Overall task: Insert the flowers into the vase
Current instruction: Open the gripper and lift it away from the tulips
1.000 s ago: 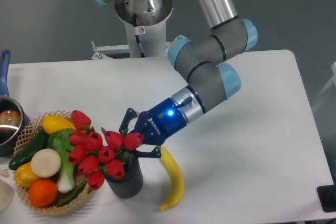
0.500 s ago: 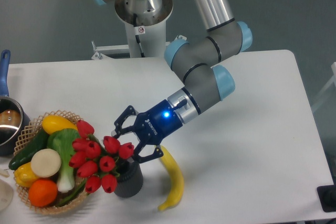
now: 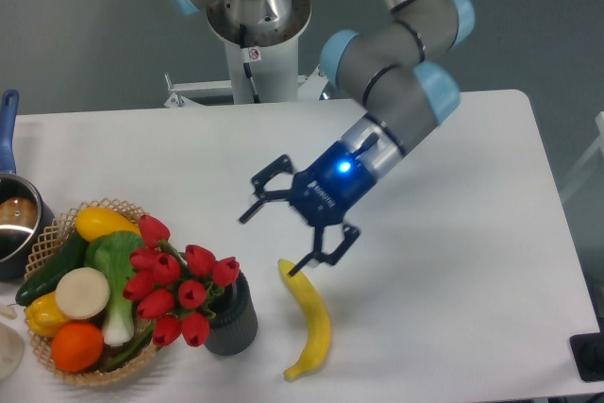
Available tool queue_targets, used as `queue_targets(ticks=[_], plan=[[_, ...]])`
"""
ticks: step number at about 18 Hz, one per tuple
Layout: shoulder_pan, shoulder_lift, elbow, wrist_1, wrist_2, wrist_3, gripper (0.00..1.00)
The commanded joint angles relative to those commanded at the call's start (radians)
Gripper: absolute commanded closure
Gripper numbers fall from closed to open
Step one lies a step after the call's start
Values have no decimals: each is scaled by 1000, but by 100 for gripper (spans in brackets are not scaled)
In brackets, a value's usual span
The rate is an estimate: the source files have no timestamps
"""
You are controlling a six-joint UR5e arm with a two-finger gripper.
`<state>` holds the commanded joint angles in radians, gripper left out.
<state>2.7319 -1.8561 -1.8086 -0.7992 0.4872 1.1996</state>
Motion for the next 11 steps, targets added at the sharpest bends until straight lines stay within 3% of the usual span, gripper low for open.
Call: queue_targets(ticks=[8, 11], plan=[[29, -28, 129, 0, 663, 60, 0], [41, -31, 124, -5, 775, 71, 0]])
